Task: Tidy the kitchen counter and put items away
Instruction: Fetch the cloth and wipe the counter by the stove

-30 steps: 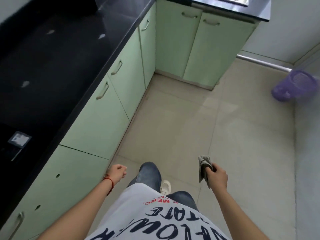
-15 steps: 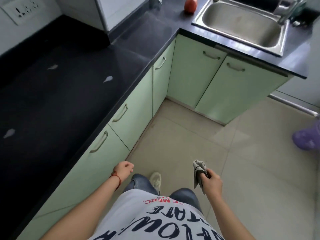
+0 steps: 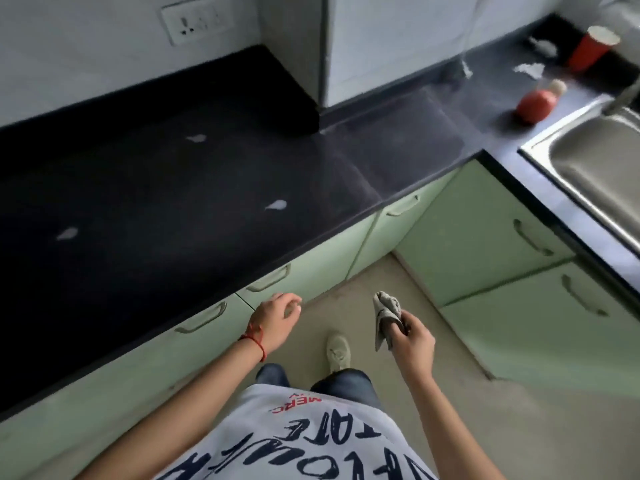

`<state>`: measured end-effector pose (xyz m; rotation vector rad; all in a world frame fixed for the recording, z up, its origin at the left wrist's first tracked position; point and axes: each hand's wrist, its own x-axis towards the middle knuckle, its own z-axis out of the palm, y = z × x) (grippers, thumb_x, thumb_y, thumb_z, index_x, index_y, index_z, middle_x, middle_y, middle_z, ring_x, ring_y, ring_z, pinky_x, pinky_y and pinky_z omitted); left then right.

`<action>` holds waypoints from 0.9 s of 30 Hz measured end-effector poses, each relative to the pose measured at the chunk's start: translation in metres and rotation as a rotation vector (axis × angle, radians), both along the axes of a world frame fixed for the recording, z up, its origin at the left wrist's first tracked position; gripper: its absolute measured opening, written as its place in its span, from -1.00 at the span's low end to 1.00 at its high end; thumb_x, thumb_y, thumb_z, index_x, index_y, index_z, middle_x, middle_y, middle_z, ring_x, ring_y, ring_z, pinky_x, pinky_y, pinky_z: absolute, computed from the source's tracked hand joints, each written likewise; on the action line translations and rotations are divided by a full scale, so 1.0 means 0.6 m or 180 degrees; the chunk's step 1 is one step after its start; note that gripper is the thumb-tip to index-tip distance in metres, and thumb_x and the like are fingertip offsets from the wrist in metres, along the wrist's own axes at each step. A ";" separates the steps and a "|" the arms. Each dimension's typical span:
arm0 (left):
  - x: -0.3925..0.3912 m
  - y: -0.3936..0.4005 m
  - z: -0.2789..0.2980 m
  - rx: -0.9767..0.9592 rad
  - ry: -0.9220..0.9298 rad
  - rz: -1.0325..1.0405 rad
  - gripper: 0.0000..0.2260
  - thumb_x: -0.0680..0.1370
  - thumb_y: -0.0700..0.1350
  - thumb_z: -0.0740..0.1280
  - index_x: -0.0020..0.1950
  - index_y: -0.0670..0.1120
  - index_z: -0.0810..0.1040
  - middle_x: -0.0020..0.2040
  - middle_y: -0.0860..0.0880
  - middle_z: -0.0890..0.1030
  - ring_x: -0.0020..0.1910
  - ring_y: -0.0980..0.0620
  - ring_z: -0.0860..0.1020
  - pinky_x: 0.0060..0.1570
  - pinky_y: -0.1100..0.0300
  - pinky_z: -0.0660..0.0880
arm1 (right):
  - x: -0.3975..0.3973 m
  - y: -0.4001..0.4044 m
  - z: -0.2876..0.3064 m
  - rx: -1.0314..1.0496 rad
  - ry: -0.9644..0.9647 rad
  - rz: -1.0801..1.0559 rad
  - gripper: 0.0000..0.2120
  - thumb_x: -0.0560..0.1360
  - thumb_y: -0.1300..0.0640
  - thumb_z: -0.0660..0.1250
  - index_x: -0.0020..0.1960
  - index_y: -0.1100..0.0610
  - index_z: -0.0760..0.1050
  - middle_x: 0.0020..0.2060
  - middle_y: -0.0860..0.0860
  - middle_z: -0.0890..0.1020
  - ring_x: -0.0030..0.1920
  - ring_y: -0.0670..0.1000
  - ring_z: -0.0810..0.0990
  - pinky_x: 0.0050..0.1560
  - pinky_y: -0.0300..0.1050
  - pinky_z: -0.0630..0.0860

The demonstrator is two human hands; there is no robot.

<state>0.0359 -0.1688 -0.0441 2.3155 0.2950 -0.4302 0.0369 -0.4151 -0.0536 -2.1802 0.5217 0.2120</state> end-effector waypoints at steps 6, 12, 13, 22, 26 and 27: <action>0.037 0.017 0.032 0.0799 -0.1126 0.1048 -0.63 0.44 -0.03 0.14 0.06 -0.20 0.60 0.02 -0.15 0.60 0.05 0.06 0.43 0.05 0.24 0.39 | 0.236 0.055 0.088 -0.0031 -0.0727 0.1209 -0.77 0.34 -0.01 0.25 -0.23 0.15 0.54 -0.38 0.00 0.50 -0.37 -0.08 0.40 -0.36 -0.37 0.28; 0.048 0.080 0.024 0.1372 -0.0457 0.1693 -0.63 0.44 -0.10 0.32 0.21 -0.22 0.53 0.23 -0.26 0.53 0.23 -0.28 0.49 0.13 -0.14 0.46 | 0.339 0.171 0.122 -0.0103 -0.1443 0.2334 -0.70 0.39 0.24 0.30 0.11 0.24 0.55 0.01 0.11 0.63 -0.01 0.11 0.58 -0.07 -0.28 0.36; 0.049 0.094 0.018 0.1439 -0.0357 0.1737 -0.61 0.44 -0.11 0.35 0.23 -0.22 0.52 0.26 -0.27 0.51 0.26 -0.30 0.47 0.15 -0.17 0.45 | 0.347 0.192 0.120 -0.0167 -0.1522 0.2501 -0.67 0.40 0.19 0.26 0.13 0.24 0.54 0.05 0.12 0.62 0.04 0.15 0.57 -0.04 -0.20 0.40; 0.058 0.165 -0.008 0.1879 0.0225 0.1212 -0.48 0.48 0.11 0.06 0.34 -0.11 0.42 0.39 -0.15 0.43 0.35 -0.19 0.42 0.25 -0.22 0.35 | 0.330 0.280 0.016 -0.1235 -0.1584 0.3644 -0.50 0.32 0.23 0.25 0.27 0.22 0.43 0.34 0.16 0.45 0.37 0.18 0.38 0.35 0.06 0.34; 0.057 0.169 -0.019 0.2064 0.0242 0.1158 -0.49 0.49 0.12 0.07 0.38 -0.07 0.37 0.41 -0.10 0.40 0.38 -0.13 0.39 0.29 -0.16 0.35 | 0.354 0.310 0.018 -0.1483 -0.1588 0.3890 -0.40 0.38 0.20 0.29 0.41 0.11 0.30 0.40 0.15 0.36 0.42 0.22 0.29 0.40 0.07 0.16; 0.058 0.169 -0.021 0.2077 0.0243 0.1164 -0.49 0.49 0.12 0.07 0.39 -0.06 0.36 0.42 -0.10 0.40 0.39 -0.13 0.38 0.29 -0.16 0.34 | 0.362 0.324 0.019 -0.1470 -0.1574 0.3931 -0.41 0.40 0.21 0.31 0.41 0.10 0.30 0.41 0.15 0.36 0.43 0.22 0.28 0.41 0.06 0.12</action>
